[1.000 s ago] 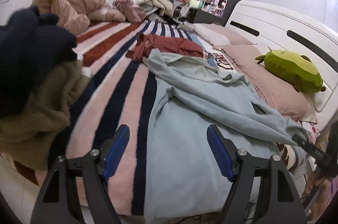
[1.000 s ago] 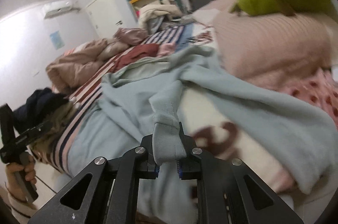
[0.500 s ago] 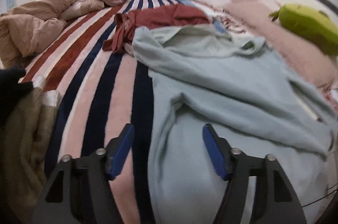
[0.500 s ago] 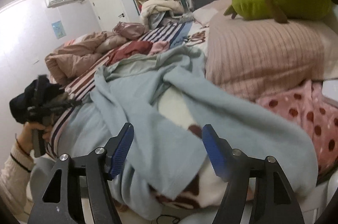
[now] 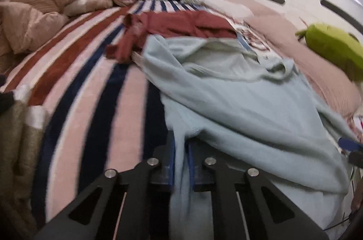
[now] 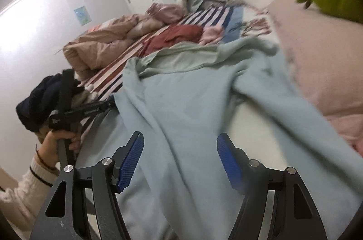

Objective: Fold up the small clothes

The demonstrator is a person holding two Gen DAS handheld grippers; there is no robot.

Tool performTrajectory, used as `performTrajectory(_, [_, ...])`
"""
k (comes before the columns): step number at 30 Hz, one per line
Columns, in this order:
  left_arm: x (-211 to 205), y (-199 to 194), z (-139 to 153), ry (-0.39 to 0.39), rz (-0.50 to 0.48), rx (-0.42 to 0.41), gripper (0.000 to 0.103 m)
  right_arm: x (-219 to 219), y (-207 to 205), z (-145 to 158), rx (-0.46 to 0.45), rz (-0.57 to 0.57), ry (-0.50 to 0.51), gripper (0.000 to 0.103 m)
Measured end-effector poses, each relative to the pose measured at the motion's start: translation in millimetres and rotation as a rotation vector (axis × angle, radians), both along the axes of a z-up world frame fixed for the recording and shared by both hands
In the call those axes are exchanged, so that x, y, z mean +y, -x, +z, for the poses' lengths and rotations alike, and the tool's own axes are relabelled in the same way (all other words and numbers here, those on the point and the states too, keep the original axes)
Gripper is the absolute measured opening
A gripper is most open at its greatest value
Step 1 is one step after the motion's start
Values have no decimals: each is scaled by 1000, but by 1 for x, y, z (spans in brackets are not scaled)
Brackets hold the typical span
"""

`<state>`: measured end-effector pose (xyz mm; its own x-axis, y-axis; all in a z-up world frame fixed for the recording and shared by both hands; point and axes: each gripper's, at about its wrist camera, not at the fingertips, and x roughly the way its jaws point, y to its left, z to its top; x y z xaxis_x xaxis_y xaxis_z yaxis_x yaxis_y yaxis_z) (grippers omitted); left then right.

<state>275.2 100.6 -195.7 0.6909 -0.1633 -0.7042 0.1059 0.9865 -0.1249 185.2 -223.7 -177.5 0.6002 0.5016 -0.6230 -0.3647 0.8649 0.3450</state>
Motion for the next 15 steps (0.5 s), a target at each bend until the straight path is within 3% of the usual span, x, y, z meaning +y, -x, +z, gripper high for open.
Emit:
performTrajectory(5, [38, 5, -5, -20, 108, 8, 5, 20, -16, 0, 39, 58, 5, 64])
performTrajectory(8, [49, 3, -16, 14, 117, 49, 6, 30, -26, 0, 58, 77, 47, 64])
performTrajectory(10, [46, 4, -14, -22, 124, 37, 9, 31, -27, 1, 53, 57, 111, 64])
performTrajectory(12, [42, 4, -13, -68, 136, 27, 20, 27, -26, 1, 56, 39, 143, 64])
performTrajectory(15, [44, 8, -11, -48, 111, 20, 28, 12, -20, -2, 79, -3, 176, 64])
